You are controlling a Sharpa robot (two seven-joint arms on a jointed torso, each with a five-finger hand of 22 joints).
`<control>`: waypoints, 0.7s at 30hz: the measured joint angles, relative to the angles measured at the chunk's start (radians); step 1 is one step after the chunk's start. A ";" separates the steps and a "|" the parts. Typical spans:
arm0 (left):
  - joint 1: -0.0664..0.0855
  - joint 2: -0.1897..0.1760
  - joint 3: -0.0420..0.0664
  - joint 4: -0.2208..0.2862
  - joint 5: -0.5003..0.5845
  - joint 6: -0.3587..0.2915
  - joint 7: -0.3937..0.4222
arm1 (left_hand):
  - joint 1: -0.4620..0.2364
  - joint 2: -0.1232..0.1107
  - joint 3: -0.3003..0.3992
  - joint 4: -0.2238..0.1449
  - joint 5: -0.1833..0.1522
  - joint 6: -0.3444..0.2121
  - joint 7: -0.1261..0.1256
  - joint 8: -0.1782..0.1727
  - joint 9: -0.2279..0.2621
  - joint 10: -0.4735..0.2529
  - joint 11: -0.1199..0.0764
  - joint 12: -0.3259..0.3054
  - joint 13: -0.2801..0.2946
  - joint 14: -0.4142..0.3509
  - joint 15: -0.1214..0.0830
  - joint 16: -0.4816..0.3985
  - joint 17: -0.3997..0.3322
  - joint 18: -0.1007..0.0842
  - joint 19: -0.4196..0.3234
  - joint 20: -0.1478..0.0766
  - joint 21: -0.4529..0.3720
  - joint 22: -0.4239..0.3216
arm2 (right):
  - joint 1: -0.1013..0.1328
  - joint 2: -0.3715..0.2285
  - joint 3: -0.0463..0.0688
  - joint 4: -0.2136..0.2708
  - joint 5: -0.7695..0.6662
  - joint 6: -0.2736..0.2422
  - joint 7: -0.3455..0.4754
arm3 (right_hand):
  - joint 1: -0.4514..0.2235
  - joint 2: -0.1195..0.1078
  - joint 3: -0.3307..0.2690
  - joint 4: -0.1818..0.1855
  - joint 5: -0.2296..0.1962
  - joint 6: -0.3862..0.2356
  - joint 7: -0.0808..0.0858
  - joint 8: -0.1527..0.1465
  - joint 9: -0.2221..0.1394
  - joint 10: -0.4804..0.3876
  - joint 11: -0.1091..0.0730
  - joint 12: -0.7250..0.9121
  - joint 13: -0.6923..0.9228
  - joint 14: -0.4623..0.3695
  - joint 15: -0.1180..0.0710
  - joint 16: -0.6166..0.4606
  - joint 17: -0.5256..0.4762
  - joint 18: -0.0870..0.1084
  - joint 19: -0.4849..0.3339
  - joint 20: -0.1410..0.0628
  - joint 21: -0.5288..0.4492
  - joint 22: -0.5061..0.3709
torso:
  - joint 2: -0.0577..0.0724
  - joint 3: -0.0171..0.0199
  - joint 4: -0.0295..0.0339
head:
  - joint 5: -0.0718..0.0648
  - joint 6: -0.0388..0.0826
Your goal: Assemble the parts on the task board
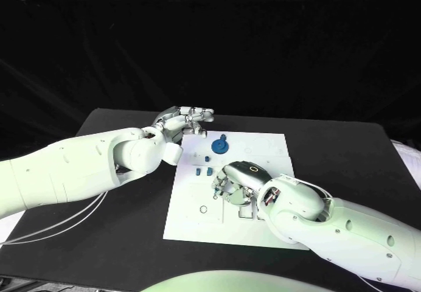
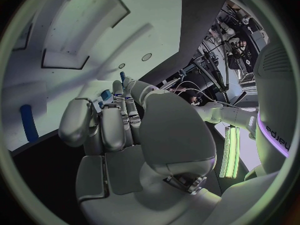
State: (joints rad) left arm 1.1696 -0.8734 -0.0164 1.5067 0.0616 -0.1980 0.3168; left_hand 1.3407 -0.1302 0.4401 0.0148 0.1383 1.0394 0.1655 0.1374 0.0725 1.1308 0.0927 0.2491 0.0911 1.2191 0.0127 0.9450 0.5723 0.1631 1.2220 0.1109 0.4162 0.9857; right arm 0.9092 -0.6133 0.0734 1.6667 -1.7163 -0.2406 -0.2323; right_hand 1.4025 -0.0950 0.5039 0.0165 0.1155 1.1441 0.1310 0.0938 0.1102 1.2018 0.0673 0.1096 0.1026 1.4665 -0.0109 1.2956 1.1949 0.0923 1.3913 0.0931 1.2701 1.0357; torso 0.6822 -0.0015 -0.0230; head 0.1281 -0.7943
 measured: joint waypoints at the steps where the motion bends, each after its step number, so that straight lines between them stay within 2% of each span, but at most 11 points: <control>1: 0.000 0.000 0.000 0.000 0.000 0.000 0.000 | 0.000 0.000 0.000 0.000 0.000 0.000 0.000 0.000 0.000 0.000 0.000 0.000 0.000 0.000 0.000 0.000 0.000 0.000 0.000 0.000 0.000 0.000 | -0.001 0.001 -0.001 -0.001 0.000 0.003 0.001 | 0.000 0.000 0.000 0.000 0.000 0.000 0.000 0.000 0.000 0.000 0.000 0.000 0.000 0.000 0.000 0.000 -0.001 0.000 -0.002 -0.002 0.000 -0.001 | 0.000 0.0000 0.0001 | 0.000 0.000; 13: 0.000 0.001 0.000 0.000 -0.002 0.002 0.000 | 0.004 0.004 0.000 0.000 0.000 0.000 0.000 0.000 0.000 0.000 0.000 0.006 0.000 0.000 0.000 0.000 -0.001 0.000 0.000 0.000 0.000 -0.001 | -0.002 0.010 -0.003 -0.017 0.001 0.040 0.009 | 0.000 0.000 0.000 0.000 0.000 0.002 0.002 -0.004 -0.001 0.000 0.000 0.000 -0.001 0.000 0.000 0.000 -0.001 0.000 -0.004 -0.004 0.000 -0.002 | -0.001 0.0000 0.0001 | 0.003 -0.004; 21: 0.000 0.001 0.000 -0.001 -0.003 0.003 0.000 | 0.004 0.004 0.000 0.000 0.000 0.000 0.000 0.000 0.000 0.000 0.000 0.006 0.000 0.000 0.000 0.000 -0.001 0.000 0.000 0.000 0.000 -0.001 | -0.005 0.023 -0.003 -0.029 -0.011 0.044 0.006 | 0.000 0.000 0.001 -0.001 -0.002 0.002 0.002 -0.006 0.000 0.000 0.000 -0.003 -0.001 0.000 0.000 0.000 -0.001 0.000 -0.004 -0.004 0.000 -0.002 | -0.001 -0.0005 0.0007 | 0.005 -0.005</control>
State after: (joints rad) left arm 1.1696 -0.8726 -0.0162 1.5061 0.0586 -0.1948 0.3168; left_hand 1.3446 -0.1264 0.4402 0.0148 0.1383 1.0394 0.1655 0.1374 0.0725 1.1308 0.0927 0.2553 0.0909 1.2191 0.0127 0.9450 0.5715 0.1631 1.2221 0.1109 0.4162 0.9846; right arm 0.9037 -0.5905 0.0705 1.6375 -1.7274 -0.1966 -0.2267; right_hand 1.4026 -0.0951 0.5050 0.0154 0.1134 1.1458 0.1329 0.0882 0.1101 1.2020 0.0676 0.1062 0.1014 1.4664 -0.0109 1.2956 1.1938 0.0923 1.3875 0.0894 1.2701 1.0335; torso 0.6815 -0.0020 -0.0223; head 0.1329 -0.7990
